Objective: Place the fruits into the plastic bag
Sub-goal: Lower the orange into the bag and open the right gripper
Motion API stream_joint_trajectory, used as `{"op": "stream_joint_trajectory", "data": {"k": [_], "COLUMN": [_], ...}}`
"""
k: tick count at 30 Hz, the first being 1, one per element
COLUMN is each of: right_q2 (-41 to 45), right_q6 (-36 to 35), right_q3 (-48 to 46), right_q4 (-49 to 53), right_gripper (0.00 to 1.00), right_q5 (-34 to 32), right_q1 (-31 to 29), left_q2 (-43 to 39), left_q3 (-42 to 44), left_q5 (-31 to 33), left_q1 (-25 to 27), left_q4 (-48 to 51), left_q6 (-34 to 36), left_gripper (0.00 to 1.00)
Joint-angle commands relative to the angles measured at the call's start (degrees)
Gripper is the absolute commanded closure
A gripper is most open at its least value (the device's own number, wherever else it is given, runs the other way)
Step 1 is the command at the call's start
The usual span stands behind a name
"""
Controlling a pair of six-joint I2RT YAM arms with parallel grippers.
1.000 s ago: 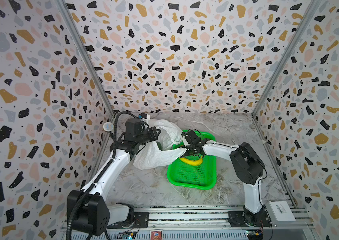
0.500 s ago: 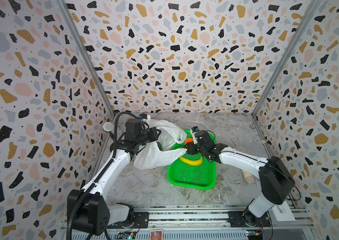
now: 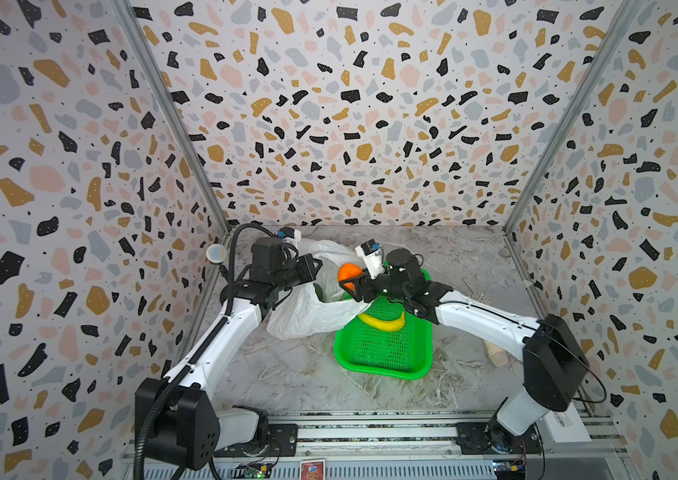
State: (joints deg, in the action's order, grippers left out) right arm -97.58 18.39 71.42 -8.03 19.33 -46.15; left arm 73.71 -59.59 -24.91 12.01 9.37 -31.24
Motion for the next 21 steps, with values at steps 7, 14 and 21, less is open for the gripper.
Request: {"op": "stream_joint_trajectory", "data": {"k": [7, 14, 21], "right_q2": [-12.93, -6.09, 8.51], "right_q6": [3.89, 5.16, 0.62], "right_q3": [16.63, 7.67, -3.04], "right_q4": [2.33, -2.59, -4.38], "right_gripper": [0.13, 0.01, 0.01], "right_q5": [18.01, 10.82, -11.85], "right_q1": [-1.72, -0.26, -0.34], "left_q2": [-2.91, -2.83, -3.11], "left_q3": [-0.47, -0.10, 0.44], "left_q5": [4.23, 3.43, 3.58], "left_q1": [0.05, 0.11, 0.07], "left_q4": [-0.40, -0.54, -1.02], "left_q6": [0.38, 0.62, -0.18], "left_gripper": [1.00, 1.00, 1.00]}}
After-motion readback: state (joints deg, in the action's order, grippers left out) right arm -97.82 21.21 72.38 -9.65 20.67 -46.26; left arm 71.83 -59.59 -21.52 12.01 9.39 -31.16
